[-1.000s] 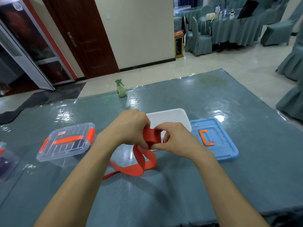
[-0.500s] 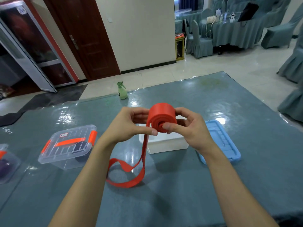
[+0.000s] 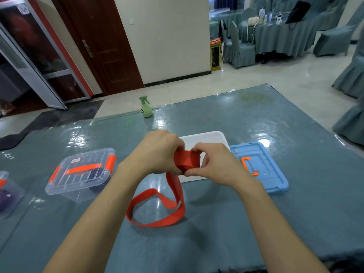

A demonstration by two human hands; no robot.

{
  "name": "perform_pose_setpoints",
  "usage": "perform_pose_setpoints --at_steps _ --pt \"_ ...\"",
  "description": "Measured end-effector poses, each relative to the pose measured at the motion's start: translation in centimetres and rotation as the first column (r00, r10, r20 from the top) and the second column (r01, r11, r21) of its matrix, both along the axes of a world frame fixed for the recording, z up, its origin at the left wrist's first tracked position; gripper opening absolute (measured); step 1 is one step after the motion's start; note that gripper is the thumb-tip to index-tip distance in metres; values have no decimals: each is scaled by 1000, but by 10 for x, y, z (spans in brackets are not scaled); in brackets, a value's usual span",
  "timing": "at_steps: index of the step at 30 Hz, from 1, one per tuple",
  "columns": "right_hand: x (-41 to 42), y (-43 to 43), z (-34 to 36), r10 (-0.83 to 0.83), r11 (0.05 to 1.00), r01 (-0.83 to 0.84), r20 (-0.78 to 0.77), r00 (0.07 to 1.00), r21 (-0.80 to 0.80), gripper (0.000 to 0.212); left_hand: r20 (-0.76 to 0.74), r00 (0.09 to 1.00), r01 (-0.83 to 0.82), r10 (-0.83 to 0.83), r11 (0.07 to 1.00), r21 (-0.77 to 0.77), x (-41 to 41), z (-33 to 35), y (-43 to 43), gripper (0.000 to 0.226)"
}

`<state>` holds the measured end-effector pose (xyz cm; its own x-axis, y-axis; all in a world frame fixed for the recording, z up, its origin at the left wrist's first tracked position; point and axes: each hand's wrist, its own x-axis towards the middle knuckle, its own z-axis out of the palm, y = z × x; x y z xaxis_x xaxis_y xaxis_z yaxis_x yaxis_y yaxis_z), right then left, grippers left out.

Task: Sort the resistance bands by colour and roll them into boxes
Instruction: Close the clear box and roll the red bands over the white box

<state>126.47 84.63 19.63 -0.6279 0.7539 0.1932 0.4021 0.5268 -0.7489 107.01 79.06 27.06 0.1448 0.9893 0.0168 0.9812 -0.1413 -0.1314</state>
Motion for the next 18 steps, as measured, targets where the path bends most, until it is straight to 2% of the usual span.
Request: perform_pose_setpoints --at_steps 6,8,9,11,13,15,17,18 --pt "-6 -6 3 22 999 -25 60 998 44 44 -105 994 42 -40 999 13 1 3 1 42" --pt "-6 -6 2 34 999 -34 13 999 24 40 -79 996 48 -47 999 13 0 3 1 44" --pt "-3 -5 1 30 999 -30 -31 999 22 36 -16 999 40 -40 999 6 -4 4 0 47" --pt "3 -2 -1 -3 1000 5 -115 993 15 35 231 973 3 8 999 -46 -15 8 -4 55" --pt "10 1 -4 -40 998 29 -210 977 -51 38 496 867 -2 48 996 -93 -26 6 -10 59" --pt "14 5 -6 -65 989 23 -295 953 -143 41 690 722 -5 52 998 -69 -33 -3 -15 56" --pt "15 7 -7 -79 980 13 -324 943 -201 44 766 643 -20 17 1000 -5 -33 -10 -17 52" --pt "14 7 -8 -68 977 -2 -321 945 -213 44 758 652 -25 -4 999 27 -33 -11 -16 50"
